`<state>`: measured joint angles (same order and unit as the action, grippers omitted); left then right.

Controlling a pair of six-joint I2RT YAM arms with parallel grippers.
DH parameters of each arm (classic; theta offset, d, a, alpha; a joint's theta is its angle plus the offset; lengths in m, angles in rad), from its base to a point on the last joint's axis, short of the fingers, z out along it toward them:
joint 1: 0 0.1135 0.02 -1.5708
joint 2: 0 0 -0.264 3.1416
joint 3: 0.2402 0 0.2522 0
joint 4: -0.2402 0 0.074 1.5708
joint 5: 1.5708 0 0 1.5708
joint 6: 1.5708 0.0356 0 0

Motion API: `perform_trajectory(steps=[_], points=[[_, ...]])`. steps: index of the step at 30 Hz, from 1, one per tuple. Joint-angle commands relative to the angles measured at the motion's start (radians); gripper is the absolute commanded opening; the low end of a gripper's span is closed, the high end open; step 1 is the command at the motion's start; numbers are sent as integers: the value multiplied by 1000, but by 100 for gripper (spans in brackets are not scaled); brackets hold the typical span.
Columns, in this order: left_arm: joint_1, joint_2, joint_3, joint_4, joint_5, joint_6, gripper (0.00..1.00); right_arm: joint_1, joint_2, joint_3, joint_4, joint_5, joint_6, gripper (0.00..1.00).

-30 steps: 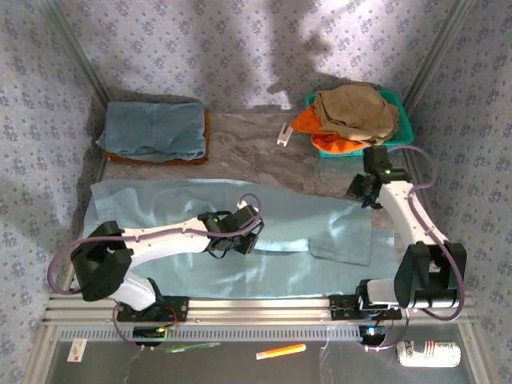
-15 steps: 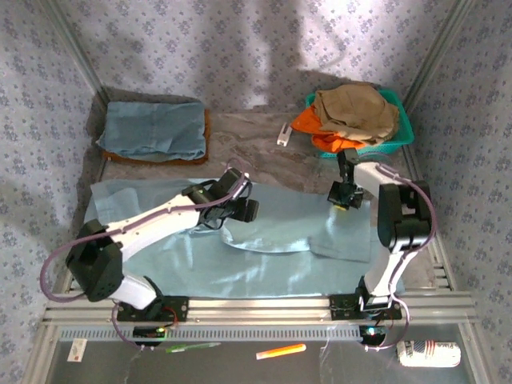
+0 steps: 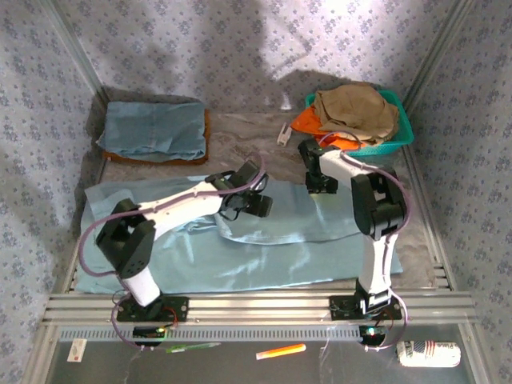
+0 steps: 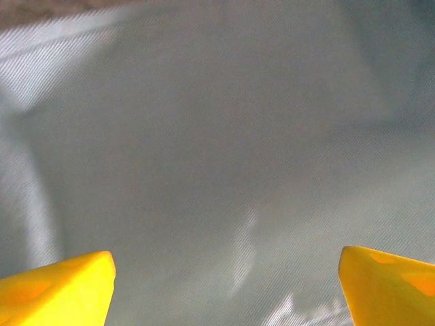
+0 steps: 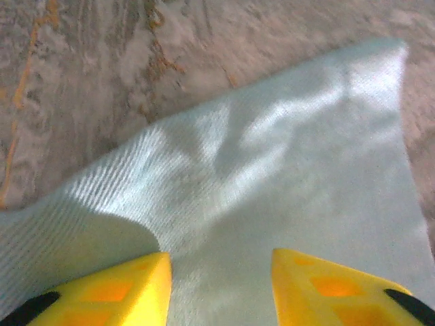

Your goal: Fold and stack the trousers

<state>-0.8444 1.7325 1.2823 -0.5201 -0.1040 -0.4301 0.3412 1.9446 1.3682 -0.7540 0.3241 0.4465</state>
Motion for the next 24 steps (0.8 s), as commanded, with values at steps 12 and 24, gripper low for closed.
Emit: perform_trajectory(steps=[12, 24], points=[[-81, 574, 767, -117, 157, -11, 87, -310, -647, -460, 14, -206, 141, 68], [-112, 910, 1260, -295, 208, -12, 0, -531, -639, -653, 185, -441, 141, 68]])
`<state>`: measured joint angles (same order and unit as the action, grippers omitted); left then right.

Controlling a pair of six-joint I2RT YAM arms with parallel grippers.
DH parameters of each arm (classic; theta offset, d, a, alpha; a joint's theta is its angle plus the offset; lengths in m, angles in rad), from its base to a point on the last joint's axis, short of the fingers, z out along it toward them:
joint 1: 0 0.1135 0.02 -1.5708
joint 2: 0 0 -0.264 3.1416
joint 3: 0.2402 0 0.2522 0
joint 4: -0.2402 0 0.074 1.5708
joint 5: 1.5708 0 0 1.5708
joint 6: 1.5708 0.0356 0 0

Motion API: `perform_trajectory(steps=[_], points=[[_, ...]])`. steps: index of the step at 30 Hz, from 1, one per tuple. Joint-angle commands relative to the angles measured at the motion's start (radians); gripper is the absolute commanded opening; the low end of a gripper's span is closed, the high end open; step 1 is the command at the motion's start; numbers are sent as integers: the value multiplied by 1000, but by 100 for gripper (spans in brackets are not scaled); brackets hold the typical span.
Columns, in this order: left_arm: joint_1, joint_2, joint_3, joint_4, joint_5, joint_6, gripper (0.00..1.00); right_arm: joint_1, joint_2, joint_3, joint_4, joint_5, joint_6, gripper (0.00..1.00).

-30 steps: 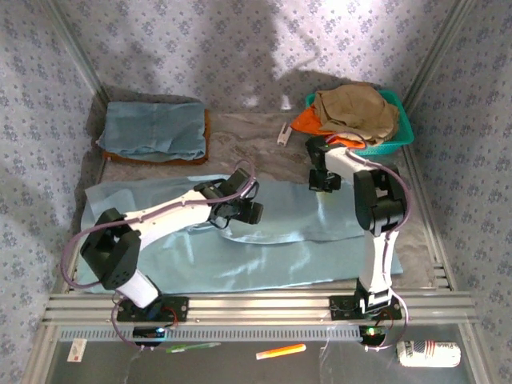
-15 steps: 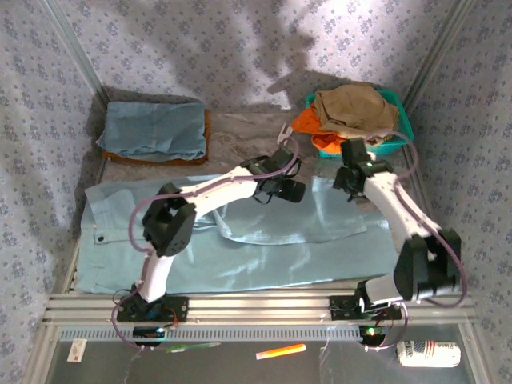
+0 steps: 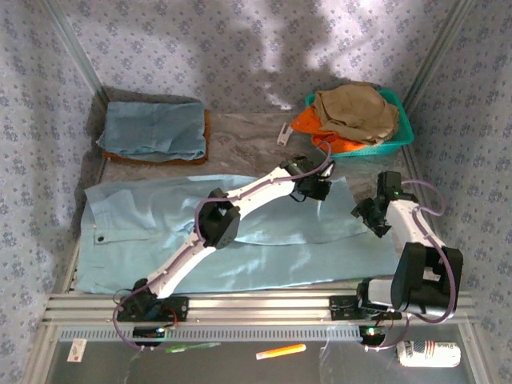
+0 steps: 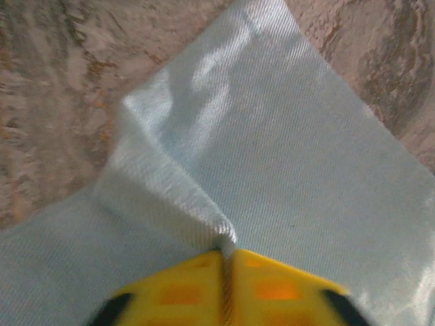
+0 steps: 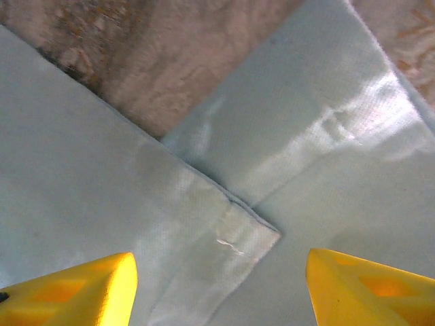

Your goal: Fold and stack the trousers

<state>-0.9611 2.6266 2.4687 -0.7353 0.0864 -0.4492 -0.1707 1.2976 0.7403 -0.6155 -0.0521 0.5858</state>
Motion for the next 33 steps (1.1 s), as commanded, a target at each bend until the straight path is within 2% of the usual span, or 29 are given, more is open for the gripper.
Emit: perform_trajectory(steps=[1, 9, 14, 17, 21, 24, 25, 26, 29, 31, 33], points=[[9, 11, 73, -68, 19, 7, 0, -23, 9, -31, 50, -65, 3, 68], [53, -49, 60, 49, -61, 8, 0, -70, -2, -104, 70, -71, 66, 69], [89, -41, 81, 162, -46, -44, 0, -149, 9, -162, 104, -121, 103, 69], [89, -14, 145, 176, -59, -64, 0, -188, 2, -189, 126, -138, 116, 69], [94, 19, 164, 226, -76, -100, 0, -217, 6, -190, 118, -163, 100, 69], [101, 63, 206, 219, -32, -116, 0, -226, -12, -184, 104, -183, 83, 69], [104, 77, 222, 202, -6, -120, 11, -225, -24, -178, 97, -186, 77, 68], [106, 87, 233, 174, 10, -119, 32, -220, -39, -167, 90, -190, 69, 68], [109, 74, 224, 69, 29, -97, 69, -179, -80, -115, 66, -165, 61, 68], [111, 29, 169, 20, 12, -75, 78, -131, -81, -75, 69, -145, 64, 66], [118, -55, 70, 23, 1, -64, 86, -68, -53, -29, 97, -143, 73, 54]])
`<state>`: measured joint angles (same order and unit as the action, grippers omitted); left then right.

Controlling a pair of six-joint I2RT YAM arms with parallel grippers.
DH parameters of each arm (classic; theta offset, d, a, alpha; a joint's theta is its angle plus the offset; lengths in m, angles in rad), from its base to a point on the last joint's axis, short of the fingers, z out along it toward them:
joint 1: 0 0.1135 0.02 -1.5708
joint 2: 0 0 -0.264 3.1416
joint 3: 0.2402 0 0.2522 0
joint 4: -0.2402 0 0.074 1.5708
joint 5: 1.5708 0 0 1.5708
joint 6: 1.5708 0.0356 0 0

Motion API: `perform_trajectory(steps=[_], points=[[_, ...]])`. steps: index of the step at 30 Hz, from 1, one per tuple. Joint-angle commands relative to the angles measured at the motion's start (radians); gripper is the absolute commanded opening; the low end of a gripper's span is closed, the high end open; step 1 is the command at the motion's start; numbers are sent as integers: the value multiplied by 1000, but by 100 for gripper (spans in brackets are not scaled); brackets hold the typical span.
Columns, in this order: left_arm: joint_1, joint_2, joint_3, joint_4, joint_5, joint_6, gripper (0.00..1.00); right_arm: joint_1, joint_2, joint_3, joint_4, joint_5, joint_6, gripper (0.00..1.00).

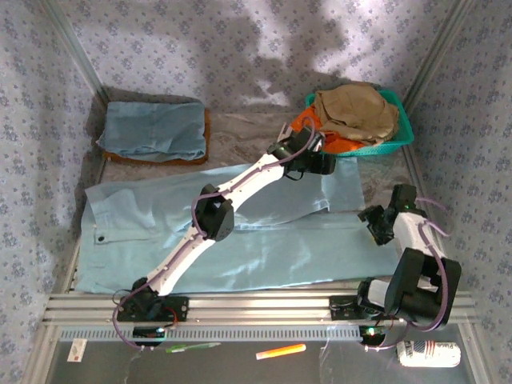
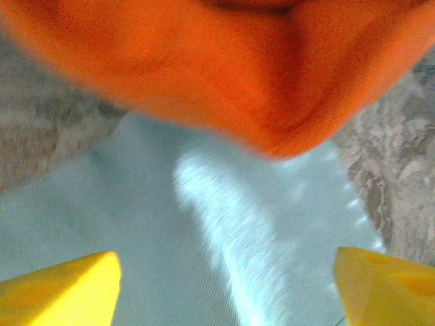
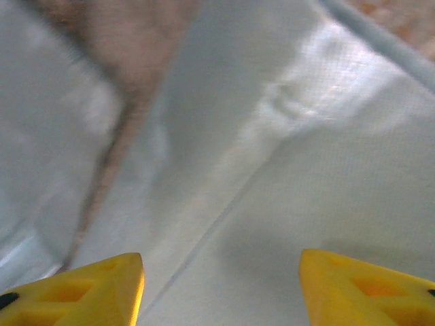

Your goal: Fold and stack the trousers

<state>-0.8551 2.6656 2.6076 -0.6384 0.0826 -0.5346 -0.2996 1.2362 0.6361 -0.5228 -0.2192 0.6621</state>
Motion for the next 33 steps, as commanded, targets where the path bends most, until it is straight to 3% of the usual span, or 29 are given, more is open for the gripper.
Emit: perform_trajectory(steps=[1, 2, 3, 5, 8, 12, 18, 24, 29, 33], points=[[16, -139, -121, -62, 4, 30, 88, 94, 29, 101, 18, 34, -1, 46], [18, -197, -189, -48, 4, 38, 89, 125, 58, 130, 29, 48, 3, 35], [18, -262, -267, -1, -1, 46, 90, 157, 97, 164, 43, 67, 7, 16], [20, -388, -417, 60, -16, 62, 93, 195, 177, 227, 79, 101, 20, 0], [39, -577, -641, 133, -32, 55, 93, 198, 338, 318, 104, 143, 44, 0], [106, -835, -1029, 247, -48, 9, 93, 160, 499, 388, 108, 104, 66, 0], [271, -1163, -1464, 299, -53, -119, 92, 15, 515, 314, 111, 35, 102, 0], [402, -1446, -1666, 242, -76, -190, 95, -133, 475, 295, 84, 36, 72, 0], [426, -1594, -1683, 102, -102, -179, 97, -142, 429, 338, 73, -20, 61, 1], [429, -1677, -1742, 29, -118, -186, 98, 23, 250, 341, -27, 40, 3, 28]])
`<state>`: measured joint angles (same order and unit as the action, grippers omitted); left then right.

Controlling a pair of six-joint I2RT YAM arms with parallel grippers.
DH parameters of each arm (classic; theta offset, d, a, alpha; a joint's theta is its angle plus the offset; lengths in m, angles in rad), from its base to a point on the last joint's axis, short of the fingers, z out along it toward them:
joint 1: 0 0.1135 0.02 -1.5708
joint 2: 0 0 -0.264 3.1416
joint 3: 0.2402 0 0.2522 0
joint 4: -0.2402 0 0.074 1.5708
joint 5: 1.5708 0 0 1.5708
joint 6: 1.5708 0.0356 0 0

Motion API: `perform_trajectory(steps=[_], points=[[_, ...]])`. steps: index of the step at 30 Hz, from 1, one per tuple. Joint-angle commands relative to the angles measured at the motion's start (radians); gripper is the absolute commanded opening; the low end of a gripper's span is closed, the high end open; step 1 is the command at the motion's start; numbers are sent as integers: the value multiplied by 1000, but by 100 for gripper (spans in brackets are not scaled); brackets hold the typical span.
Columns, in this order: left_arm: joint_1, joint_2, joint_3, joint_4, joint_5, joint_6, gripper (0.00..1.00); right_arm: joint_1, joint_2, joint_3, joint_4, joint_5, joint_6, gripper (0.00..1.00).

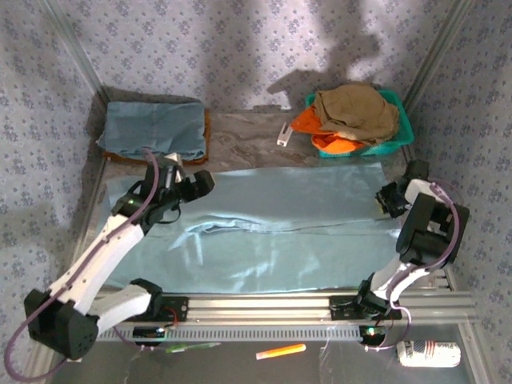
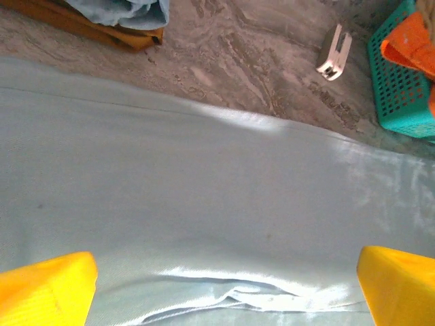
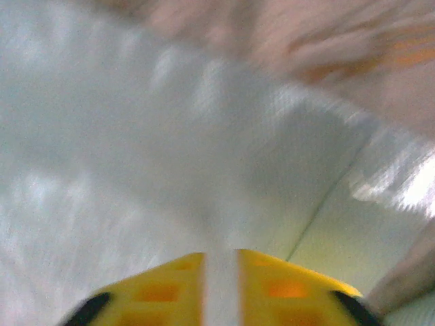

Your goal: Fold and stack the trousers

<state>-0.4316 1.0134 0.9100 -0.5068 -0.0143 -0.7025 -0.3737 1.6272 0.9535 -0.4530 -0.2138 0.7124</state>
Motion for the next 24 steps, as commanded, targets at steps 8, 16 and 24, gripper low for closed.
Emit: perform_trajectory(steps=[8, 16, 24], points=[[13, -152, -225, -132, -25, -73, 97, 702, -435, -226, -114, 143, 113, 3], [148, -208, -191, -209, -77, -103, 100, 930, -282, -341, -96, 104, 105, 0], [297, -181, -133, -210, -70, -121, 99, 681, -331, -421, -141, 68, 60, 0]])
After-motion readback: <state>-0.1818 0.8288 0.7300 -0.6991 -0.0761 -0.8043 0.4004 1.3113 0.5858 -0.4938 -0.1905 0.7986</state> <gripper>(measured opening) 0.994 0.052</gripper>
